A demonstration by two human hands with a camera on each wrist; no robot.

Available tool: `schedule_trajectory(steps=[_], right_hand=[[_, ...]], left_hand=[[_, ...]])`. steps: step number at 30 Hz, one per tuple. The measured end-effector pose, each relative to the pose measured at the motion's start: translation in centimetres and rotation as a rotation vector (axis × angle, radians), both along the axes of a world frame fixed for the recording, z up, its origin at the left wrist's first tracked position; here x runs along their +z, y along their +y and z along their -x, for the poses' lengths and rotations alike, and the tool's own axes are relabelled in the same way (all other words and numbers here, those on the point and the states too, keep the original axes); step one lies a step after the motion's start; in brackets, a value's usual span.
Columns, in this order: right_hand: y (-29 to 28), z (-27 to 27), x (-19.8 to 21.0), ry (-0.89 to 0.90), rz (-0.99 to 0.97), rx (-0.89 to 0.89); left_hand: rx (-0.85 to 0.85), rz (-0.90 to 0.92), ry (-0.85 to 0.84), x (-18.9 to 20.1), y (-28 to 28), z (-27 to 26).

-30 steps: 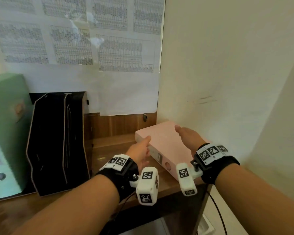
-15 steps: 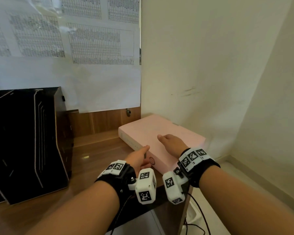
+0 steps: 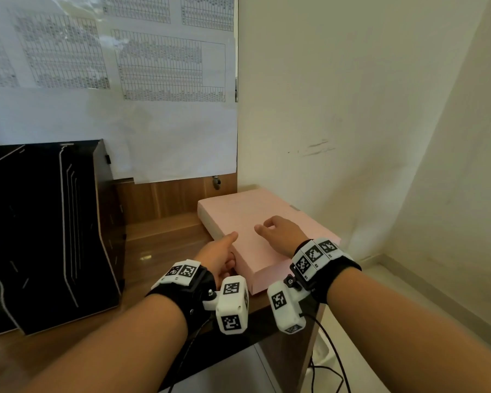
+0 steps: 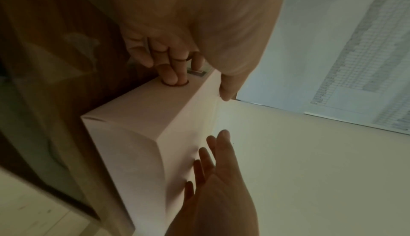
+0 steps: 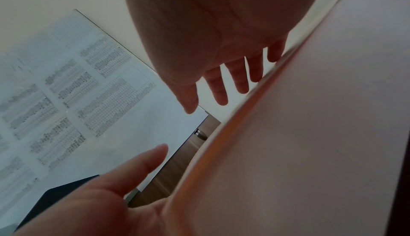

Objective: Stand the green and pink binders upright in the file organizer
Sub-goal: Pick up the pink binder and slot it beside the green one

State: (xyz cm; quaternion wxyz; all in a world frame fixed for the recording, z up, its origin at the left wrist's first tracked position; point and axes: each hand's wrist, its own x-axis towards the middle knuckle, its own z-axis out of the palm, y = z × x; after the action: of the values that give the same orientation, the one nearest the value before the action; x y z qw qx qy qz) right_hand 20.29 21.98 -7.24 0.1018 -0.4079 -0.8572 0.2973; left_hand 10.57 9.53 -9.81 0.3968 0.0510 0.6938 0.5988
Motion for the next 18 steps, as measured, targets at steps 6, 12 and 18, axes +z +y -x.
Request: schedule_trajectory(steps=[6, 12, 18], right_hand=[[-0.6, 0.8, 0.1, -0.048, 0.014, 0.005], [-0.7, 1.2, 0.0, -0.138, -0.038, -0.083], [-0.6, 1.8, -0.3, -0.159, 0.045, -0.136]], left_hand=[[-0.005, 0.136, 0.122, 0.8, -2.6, 3.1], [-0.101, 0.283, 0.193, 0.5, -4.9, 5.8], [-0.167, 0.326, 0.187, 2.4, -6.7, 5.1]])
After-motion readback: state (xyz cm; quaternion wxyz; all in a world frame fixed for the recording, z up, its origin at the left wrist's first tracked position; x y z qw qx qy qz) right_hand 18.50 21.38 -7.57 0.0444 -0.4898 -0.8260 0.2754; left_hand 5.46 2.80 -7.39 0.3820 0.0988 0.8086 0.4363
